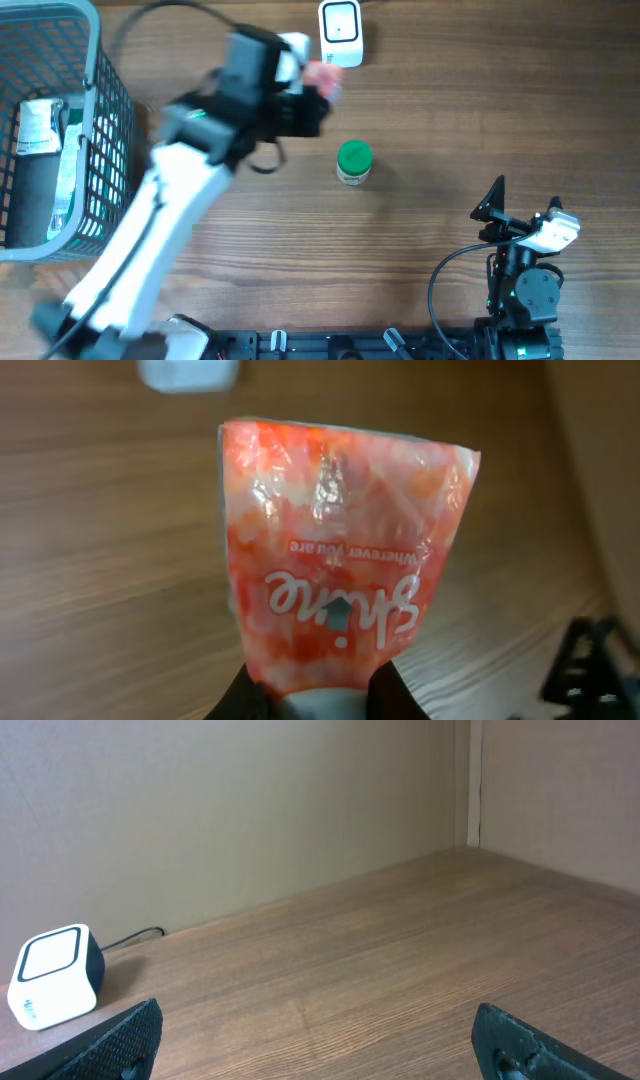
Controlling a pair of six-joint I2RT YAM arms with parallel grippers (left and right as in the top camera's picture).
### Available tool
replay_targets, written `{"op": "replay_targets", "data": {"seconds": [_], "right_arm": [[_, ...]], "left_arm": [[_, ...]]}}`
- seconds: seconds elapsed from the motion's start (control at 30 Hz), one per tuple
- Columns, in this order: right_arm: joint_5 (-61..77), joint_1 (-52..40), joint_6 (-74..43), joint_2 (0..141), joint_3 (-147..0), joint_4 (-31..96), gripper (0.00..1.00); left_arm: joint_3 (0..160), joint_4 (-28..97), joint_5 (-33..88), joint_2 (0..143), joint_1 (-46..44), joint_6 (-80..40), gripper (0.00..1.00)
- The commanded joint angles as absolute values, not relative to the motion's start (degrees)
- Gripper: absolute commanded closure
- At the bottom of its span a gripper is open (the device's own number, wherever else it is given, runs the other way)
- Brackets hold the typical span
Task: Scan the item barcode
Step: 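Move red box past scanner with left gripper, place beside jar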
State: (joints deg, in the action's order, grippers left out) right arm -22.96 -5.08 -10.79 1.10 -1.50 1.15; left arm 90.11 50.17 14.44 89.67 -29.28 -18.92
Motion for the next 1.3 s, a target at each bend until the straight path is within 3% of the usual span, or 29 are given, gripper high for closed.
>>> {"op": "replay_targets", "data": {"seconds": [0.0, 0.27, 0.4, 0.5, 0.7, 0.73, 0.83, 0.9, 1.27], "right_arm": [[-22.81, -4.91, -10.61, 0.80, -1.58, 0.91, 0.00], [-22.81, -4.91, -10.63, 0.80, -1.58, 0.91, 0.00], [-22.81, -4.91, -10.63, 0.80, -1.58, 0.91, 0.00], [-22.81, -4.91, -10.63, 0.80, -1.58, 0.91, 0.00], [-22.81, -4.91, -10.63, 0.80, -1.58, 0.91, 0.00], [-22.81, -4.91, -10.63, 0.80, -1.58, 0.91, 0.00], [-22.81, -4.91, -10.63, 0.80, -1.58, 0.91, 0.00], [-22.81, -4.91, -10.63, 0.80, -1.58, 0.91, 0.00], [-22.81, -4.91, -10.63, 0.80, -1.58, 0.91, 0.00]], "left_arm": [[89.60, 47.24, 14.52, 98.08, -37.06, -14.00, 0.88], [89.58, 39.94, 14.31, 113.06, -48.62, -13.65, 0.81], [89.56, 38.04, 8.29, 117.67, -52.12, -13.69, 0.82], [89.56, 38.37, 2.00, 120.77, -52.88, -13.93, 0.79], [89.56, 38.33, 1.37, 121.51, -51.57, -13.82, 0.73], [89.58, 38.33, 1.34, 121.49, -51.46, -13.65, 0.70], [89.76, 38.33, -1.26, 120.31, -51.48, -13.67, 0.27], [91.26, 38.41, -1.63, 117.89, -51.53, -13.65, 0.03], [100.90, 37.98, -1.61, 103.07, -44.40, -13.93, 0.00]]}}
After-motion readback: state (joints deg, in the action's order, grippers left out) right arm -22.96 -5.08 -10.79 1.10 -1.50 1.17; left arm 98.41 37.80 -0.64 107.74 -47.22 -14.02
